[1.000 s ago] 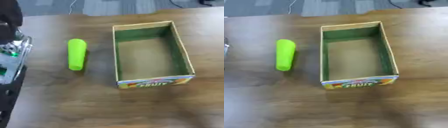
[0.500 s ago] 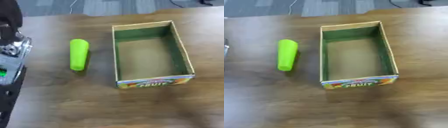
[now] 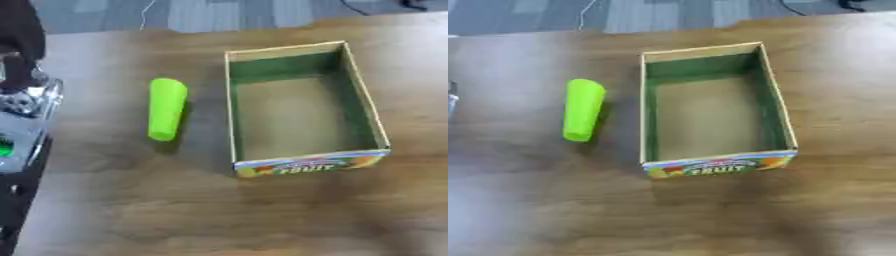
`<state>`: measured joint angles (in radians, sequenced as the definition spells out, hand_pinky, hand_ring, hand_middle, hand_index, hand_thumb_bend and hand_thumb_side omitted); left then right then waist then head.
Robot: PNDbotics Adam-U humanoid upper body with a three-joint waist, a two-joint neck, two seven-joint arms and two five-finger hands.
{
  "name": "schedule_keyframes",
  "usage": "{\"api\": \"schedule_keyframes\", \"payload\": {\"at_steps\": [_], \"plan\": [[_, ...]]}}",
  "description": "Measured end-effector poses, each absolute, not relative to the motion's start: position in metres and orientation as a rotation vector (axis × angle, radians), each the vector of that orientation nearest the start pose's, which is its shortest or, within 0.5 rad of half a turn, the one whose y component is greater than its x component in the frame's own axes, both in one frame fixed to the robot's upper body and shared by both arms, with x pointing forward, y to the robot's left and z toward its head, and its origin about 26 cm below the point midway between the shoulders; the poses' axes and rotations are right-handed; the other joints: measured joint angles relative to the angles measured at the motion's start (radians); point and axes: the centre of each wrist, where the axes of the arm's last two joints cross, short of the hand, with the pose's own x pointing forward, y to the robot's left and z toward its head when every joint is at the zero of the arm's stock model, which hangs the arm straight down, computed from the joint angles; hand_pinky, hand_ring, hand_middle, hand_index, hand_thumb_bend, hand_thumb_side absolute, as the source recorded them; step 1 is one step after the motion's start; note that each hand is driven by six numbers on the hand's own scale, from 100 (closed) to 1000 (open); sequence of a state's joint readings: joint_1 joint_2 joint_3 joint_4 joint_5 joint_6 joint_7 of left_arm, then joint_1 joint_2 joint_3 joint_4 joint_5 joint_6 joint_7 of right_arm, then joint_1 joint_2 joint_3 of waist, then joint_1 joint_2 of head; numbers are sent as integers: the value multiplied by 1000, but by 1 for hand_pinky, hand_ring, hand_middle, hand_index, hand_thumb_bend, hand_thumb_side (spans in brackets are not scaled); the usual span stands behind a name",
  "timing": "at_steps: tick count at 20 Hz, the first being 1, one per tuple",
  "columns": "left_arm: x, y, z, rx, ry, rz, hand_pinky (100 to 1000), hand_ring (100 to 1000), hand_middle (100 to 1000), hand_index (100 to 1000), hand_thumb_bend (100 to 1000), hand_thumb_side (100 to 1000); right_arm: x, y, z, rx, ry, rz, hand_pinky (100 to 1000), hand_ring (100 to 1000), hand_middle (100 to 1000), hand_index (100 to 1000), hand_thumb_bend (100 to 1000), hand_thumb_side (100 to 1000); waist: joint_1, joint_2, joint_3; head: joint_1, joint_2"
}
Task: Pick up objects on the table and place them in the box.
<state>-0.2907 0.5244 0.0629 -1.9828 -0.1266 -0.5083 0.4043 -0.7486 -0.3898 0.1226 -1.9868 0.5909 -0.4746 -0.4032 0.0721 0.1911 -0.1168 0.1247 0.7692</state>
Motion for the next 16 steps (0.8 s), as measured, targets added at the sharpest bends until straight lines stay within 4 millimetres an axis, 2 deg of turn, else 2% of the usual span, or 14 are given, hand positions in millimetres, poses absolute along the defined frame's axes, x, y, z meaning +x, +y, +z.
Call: {"api": "schedule_keyframes", "payload": {"at_steps": [2,3,7,8,9,10,11,12,13,14,15,16], "plan": [[295,305,214,-616,3437,335,573,695,741,886,930,823,309,-193,321,572,2787,-443,609,781,819,845,100,1000,5,0,-4,0,0],[294,306,211,-629,3495,385,564,697,746,902,1000,780,309,-193,321,574,2788,-447,604,781,819,845,100,1000,8,0,-5,0,0],[285,319,202,-759,3713,652,558,713,772,925,1000,680,309,-194,320,578,2787,-465,599,779,818,845,100,1000,20,0,-10,0,0],[283,324,200,-805,3763,739,558,712,770,924,1000,687,309,-194,320,581,2789,-470,598,779,818,845,100,1000,24,0,-11,0,0],[281,328,198,-845,3807,823,566,731,793,931,1000,621,309,-194,319,583,2792,-476,595,779,818,845,100,1000,28,0,-11,0,0],[278,331,197,-891,3843,920,571,736,799,932,1000,607,309,-194,318,583,2793,-480,594,779,818,845,100,1000,32,1,-13,0,0],[276,335,197,-943,3868,1025,598,756,818,941,1000,571,309,-194,318,583,2792,-485,591,778,817,845,100,1000,36,2,-16,0,0],[275,338,198,-998,3878,1133,588,749,812,938,1000,580,309,-194,318,583,2792,-487,591,778,817,845,100,1000,38,2,-19,0,0],[274,341,201,-1055,3874,1233,640,784,845,957,1000,543,309,-194,318,583,2792,-489,590,777,817,845,100,1000,39,3,-20,0,0],[273,343,203,-1109,3860,1328,651,791,852,961,1000,538,309,-194,318,583,2791,-490,590,777,817,845,100,1000,40,3,-21,0,0],[273,346,205,-1169,3829,1422,721,836,890,994,1000,523,309,-194,318,583,2791,-491,587,776,817,845,100,1000,42,5,-23,0,0],[272,348,208,-1243,3779,1516,731,842,895,999,1000,520,309,-194,318,583,2791,-492,587,776,817,845,100,1000,44,7,-24,0,0]]}}
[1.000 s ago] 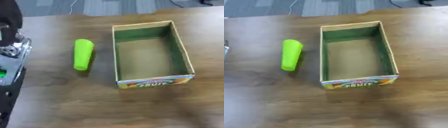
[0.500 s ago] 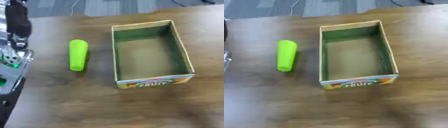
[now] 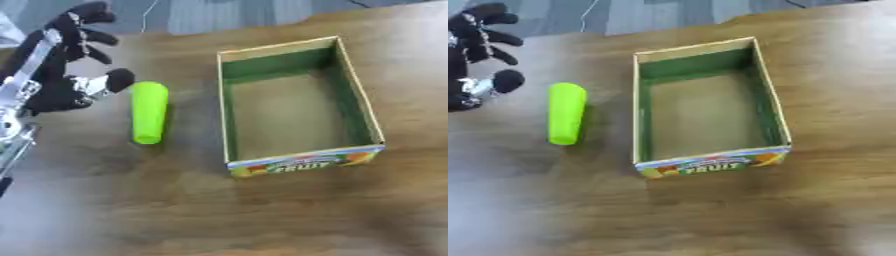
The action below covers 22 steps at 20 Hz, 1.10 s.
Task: Pick up objects on the table and place them in the box.
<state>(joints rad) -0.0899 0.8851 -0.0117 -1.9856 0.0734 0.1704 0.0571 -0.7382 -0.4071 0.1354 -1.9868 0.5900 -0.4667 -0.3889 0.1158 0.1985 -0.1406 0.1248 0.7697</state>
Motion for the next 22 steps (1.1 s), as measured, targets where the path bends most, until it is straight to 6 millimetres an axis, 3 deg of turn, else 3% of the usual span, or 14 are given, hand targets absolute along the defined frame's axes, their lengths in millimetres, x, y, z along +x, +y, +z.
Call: {"api": "schedule_keyframes", "payload": {"at_steps": [1,4,5,6,7,15,22], "plan": [[273,352,211,635,-1766,-762,796,887,930,1000,1000,498,309,-194,318,583,2791,-492,584,775,816,846,100,1000,2,0,0,0,0],[278,365,221,793,-1686,-891,851,922,958,1000,1000,486,309,-195,316,587,2797,-499,582,774,816,846,100,1000,7,1,-1,1,0],[280,370,223,841,-1662,-928,948,967,997,1000,1000,418,309,-195,316,587,2798,-499,580,774,816,846,100,1000,7,1,-2,4,0],[283,375,224,892,-1634,-963,936,961,992,1000,1000,430,309,-195,316,587,2798,-500,580,774,816,846,100,1000,8,2,-3,7,0],[285,380,226,948,-1602,-998,1000,1000,1000,1000,1000,354,309,-195,316,587,2798,-500,570,773,815,847,100,1000,8,3,-5,8,0],[298,404,230,1246,-1286,-1315,1000,1000,1000,1000,1000,459,309,-195,315,598,2807,-506,550,768,813,848,100,1000,11,20,-25,9,0],[304,409,226,1286,-1193,-1471,1000,1000,1000,1000,1000,458,309,-193,315,581,2814,-513,539,764,813,848,100,1000,17,33,-38,17,0]]}}
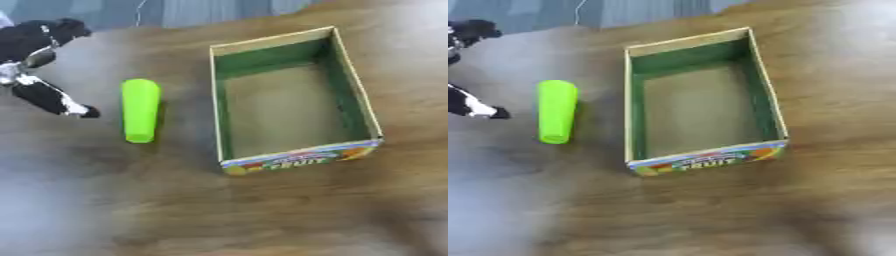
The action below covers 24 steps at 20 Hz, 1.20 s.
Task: Pick up objects on the table and place them in the box.
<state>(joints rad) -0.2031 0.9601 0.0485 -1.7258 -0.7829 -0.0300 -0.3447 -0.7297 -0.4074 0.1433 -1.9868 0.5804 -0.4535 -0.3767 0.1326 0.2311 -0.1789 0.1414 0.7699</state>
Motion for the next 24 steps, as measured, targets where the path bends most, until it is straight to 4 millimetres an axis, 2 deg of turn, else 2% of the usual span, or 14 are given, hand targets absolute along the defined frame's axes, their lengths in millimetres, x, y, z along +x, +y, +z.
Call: {"api": "schedule_keyframes", "payload": {"at_steps": [10,17,24], "plan": [[319,412,213,1226,-1239,-1507,1000,1000,1000,1000,1000,513,308,-190,316,567,2810,-549,526,760,812,847,100,1000,3,5,-20,1,0],[325,407,198,1035,-1186,-1543,1000,1000,1000,1000,1000,555,308,-188,317,560,2812,-552,525,757,812,846,100,1000,4,5,-29,9,0],[324,403,200,927,-1172,-1566,1000,1000,1000,1000,1000,589,308,-188,317,560,2816,-554,523,755,812,846,100,1000,4,5,-29,9,0]]}}
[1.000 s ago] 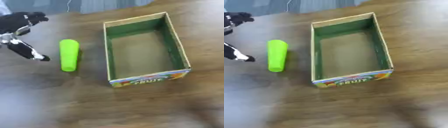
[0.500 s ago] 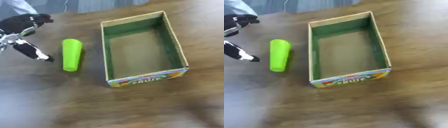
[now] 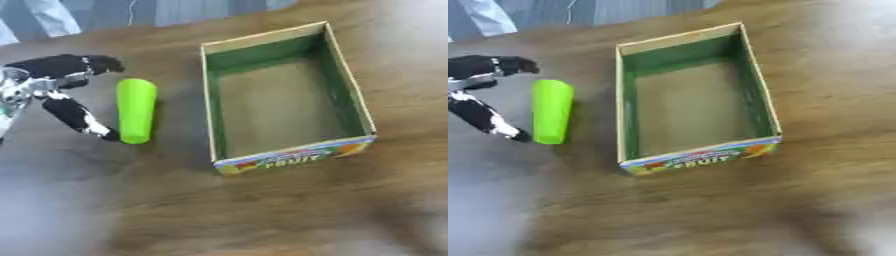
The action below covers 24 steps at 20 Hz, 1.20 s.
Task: Pick up objects on the table and place them in the box.
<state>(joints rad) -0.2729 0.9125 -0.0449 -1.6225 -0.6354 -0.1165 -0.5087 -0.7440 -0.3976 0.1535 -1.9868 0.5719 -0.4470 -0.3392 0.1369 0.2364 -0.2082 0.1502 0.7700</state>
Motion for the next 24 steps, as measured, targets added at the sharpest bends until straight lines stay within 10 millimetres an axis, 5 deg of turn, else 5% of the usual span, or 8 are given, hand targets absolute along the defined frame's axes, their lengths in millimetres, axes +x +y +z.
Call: {"api": "schedule_keyframes", "payload": {"at_steps": [14,17,18,19,20,24], "plan": [[319,384,211,1072,-1254,-1577,1000,1000,1000,1000,1000,607,308,-188,317,560,2816,-561,524,754,812,846,100,1000,3,-1,-8,0,0],[319,384,210,1079,-1256,-1565,1000,1000,1000,1000,1000,520,308,-188,317,560,2816,-561,523,753,811,846,100,1000,4,-1,-12,0,0],[320,382,209,1078,-1256,-1566,1000,1000,1000,1000,1000,429,308,-188,317,560,2816,-562,524,753,811,846,100,1000,6,-1,-14,0,0],[320,382,207,1079,-1251,-1571,1000,1000,1000,1000,1000,479,308,-188,317,561,2817,-563,524,753,811,846,100,1000,8,-1,-17,-1,0],[320,381,206,1081,-1244,-1577,1000,1000,1000,1000,1000,287,308,-188,317,562,2817,-563,526,753,812,846,100,1000,9,-2,-18,-1,0],[320,379,205,1087,-1204,-1609,1000,1000,1000,1000,1000,343,308,-188,317,560,2817,-566,527,753,812,846,100,1000,11,-8,-24,-1,0]]}}
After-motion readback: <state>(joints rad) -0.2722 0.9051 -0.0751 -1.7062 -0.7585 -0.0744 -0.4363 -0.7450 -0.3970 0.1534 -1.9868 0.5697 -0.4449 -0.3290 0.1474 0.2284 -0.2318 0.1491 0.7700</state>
